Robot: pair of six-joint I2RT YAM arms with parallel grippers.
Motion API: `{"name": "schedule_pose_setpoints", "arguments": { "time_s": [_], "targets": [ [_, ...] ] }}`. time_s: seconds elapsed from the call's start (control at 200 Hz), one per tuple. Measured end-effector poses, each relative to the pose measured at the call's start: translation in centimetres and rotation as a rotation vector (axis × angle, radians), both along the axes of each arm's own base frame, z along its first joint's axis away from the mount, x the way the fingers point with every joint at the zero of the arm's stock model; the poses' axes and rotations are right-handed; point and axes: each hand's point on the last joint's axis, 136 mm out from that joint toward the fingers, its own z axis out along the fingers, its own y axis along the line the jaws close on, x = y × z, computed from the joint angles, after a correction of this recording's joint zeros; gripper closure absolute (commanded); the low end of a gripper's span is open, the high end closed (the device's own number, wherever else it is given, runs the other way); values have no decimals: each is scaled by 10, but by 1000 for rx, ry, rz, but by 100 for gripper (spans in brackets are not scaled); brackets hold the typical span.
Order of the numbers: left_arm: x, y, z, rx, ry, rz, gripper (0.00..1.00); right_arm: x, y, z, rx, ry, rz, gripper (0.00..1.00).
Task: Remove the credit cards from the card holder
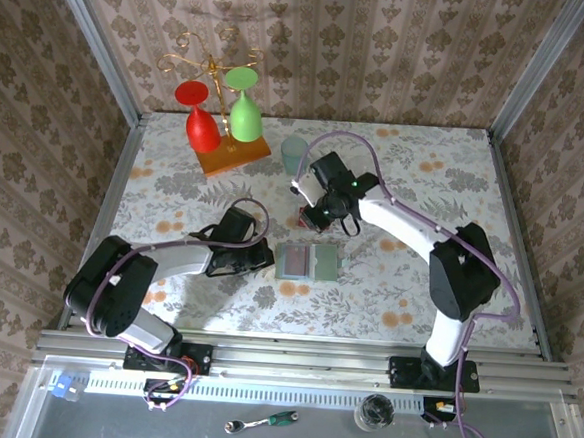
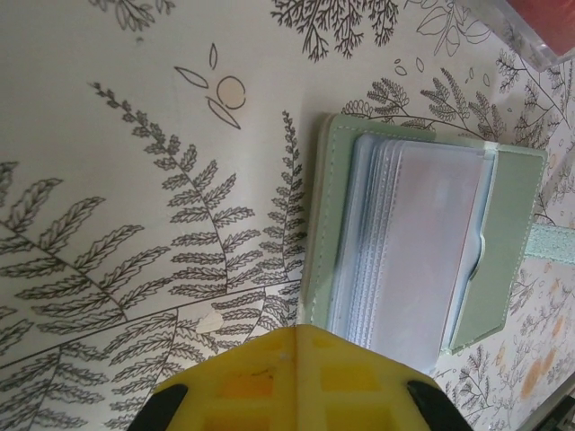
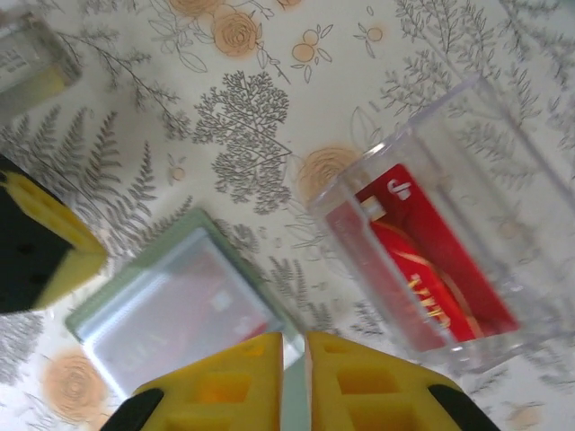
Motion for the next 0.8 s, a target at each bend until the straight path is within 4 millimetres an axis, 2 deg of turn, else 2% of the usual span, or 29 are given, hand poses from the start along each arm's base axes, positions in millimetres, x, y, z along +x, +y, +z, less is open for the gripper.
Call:
{"name": "schedule_pose_setpoints", "arguments": {
  "time_s": [0.205, 0.35, 0.57, 0.8],
  "targets": [
    [2, -3, 3, -8, -11, -5, 96, -27, 3, -15, 160, 166, -251, 83],
    [3, -5, 3, -15, -11, -10, 98, -33, 8, -18, 232, 263, -364, 80],
    [3, -9, -6, -19, 13, -21, 99, -38, 19, -16, 307, 355, -423, 74],
    [3, -12, -5, -32, 13, -29, 100, -47, 21, -33, 324, 430, -453, 72]
  ]
}}
